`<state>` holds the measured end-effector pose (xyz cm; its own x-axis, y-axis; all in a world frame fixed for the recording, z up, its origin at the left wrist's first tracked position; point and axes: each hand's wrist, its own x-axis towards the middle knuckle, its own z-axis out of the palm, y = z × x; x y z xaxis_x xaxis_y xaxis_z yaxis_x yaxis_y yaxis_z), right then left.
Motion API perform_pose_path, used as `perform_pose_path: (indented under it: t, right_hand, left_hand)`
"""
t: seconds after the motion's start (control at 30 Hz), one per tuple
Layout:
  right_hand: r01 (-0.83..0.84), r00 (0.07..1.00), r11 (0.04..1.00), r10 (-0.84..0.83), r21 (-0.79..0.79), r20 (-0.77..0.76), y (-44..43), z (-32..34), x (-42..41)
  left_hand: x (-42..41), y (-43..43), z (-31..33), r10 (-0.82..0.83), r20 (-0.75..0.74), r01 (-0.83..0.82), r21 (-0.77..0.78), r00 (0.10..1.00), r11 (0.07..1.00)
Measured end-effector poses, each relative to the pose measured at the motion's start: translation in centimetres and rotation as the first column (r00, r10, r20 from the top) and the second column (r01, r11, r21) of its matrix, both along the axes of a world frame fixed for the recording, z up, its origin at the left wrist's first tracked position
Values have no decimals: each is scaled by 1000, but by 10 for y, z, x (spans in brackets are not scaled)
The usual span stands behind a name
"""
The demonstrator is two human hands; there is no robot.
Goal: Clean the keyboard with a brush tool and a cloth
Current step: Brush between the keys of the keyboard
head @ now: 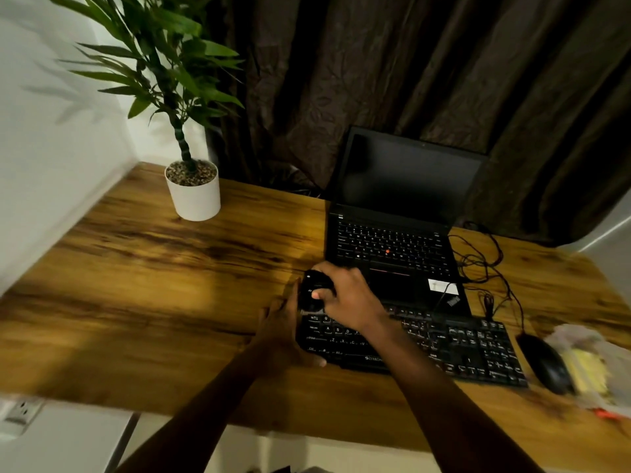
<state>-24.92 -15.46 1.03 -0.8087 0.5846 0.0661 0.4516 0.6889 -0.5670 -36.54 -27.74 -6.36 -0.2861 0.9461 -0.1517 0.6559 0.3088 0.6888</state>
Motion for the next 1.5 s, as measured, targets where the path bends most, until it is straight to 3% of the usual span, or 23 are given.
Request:
perform_pose_path:
  t: [0.2,0.53,0.7,0.9,1.17,1.4,1.5]
  right_hand:
    - [53,995,994,-60,93,78,17,2,23]
    - [63,998,997,-64,-53,-19,13,0,24]
    - [92,992,994,-96,52,86,19,5,36]
    - [21,1000,999,-22,-30,-7,-1,4,13]
    - [23,994,988,-39,154,98,18,11,37]
    - [48,998,999,-49,-25,-39,11,1,30]
    - [70,997,997,-71,43,24,22,5,50]
  left_hand:
    - [0,0,1,-18,-12,19,23,1000,1000]
    - [-2,-1,0,-29,4,29,32,1000,999]
    - [-3,0,-3,-48,0,48,64,999,997]
    - [-2,0,-3,-20,13,20,29,1000,999]
    - [-2,4,-4,-21,-39,22,9,999,1000]
    - [-2,4,-6,-25,-48,25,3,999,1000]
    - [-6,9,-8,-50,-43,47,-56,998,997]
